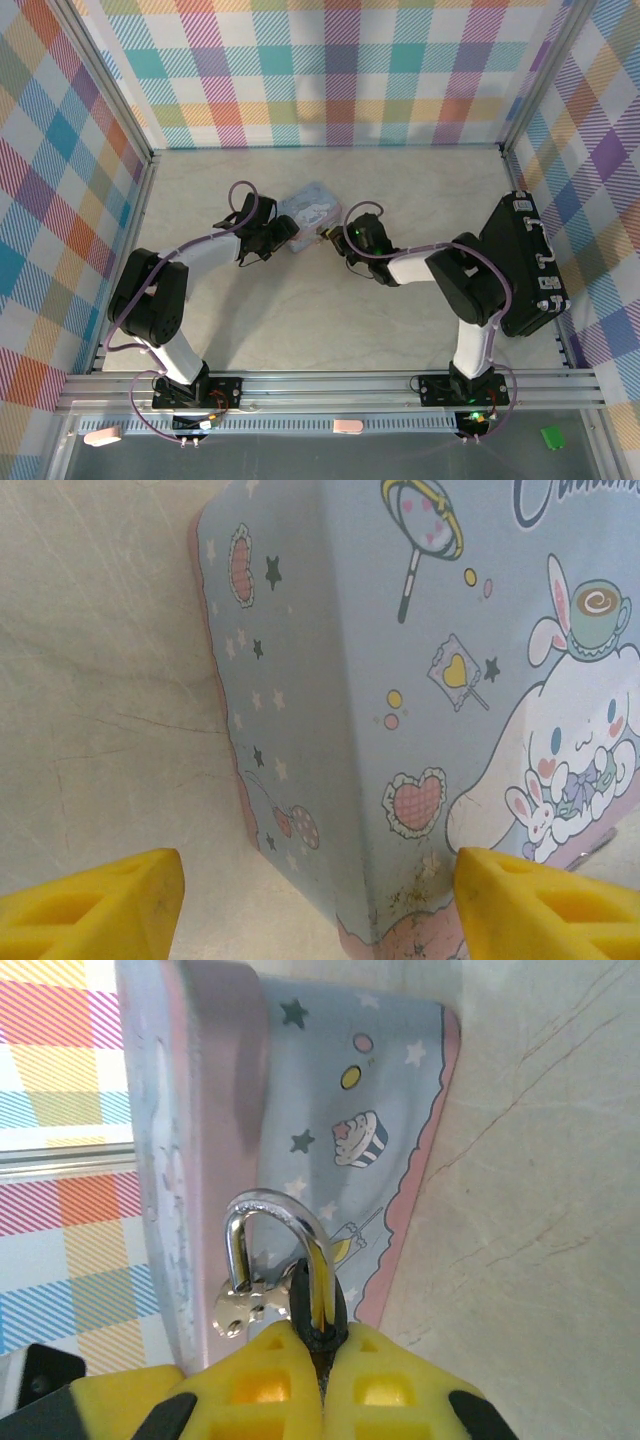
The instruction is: Unlock the padlock with the key
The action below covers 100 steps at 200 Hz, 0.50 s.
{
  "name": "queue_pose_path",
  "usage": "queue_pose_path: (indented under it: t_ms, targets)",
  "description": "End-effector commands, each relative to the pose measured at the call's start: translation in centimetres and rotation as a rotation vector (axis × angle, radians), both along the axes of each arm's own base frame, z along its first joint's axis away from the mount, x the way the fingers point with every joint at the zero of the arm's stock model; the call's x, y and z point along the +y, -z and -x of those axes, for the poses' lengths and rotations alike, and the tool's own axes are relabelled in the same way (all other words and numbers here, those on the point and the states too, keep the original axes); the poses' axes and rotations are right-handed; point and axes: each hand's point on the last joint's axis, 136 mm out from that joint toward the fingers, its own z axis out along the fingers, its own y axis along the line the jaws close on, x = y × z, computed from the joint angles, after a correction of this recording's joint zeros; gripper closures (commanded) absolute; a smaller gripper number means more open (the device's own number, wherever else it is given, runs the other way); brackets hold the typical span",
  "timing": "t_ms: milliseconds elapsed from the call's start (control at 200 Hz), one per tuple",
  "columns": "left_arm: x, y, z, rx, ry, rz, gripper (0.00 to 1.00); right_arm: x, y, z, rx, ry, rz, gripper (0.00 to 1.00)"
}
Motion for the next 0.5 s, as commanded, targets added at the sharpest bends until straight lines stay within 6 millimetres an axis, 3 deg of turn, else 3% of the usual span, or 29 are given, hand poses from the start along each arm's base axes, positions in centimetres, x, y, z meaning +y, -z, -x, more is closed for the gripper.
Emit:
queue_pose_path:
  t_ms: [0,115,230,495]
  targets:
    - [1.1,-2.8,0.3,-0.095,0.043,-0.029,0.27,-1.8,-2.8,0.3,-0.076,-0.065,0.041,1.00]
    - [3.1,-5.7,1.0,-0.201,0.071,-0.118,0.22,-3.5,-3.2,2.0,-0.088,-0.173,0.144,1.00]
    - [5.1,-7.0,2.5,-0.265,0.101,-0.216,0.19,-4.9,-3.8,4.3,-0.120,-0.292,0.295,1.00]
    - [9.0,-6.2,7.5,-0.336,0.111,-0.369,0.17,-7.5,-5.8,10.5,-0.148,-0.540,0.477,1.00]
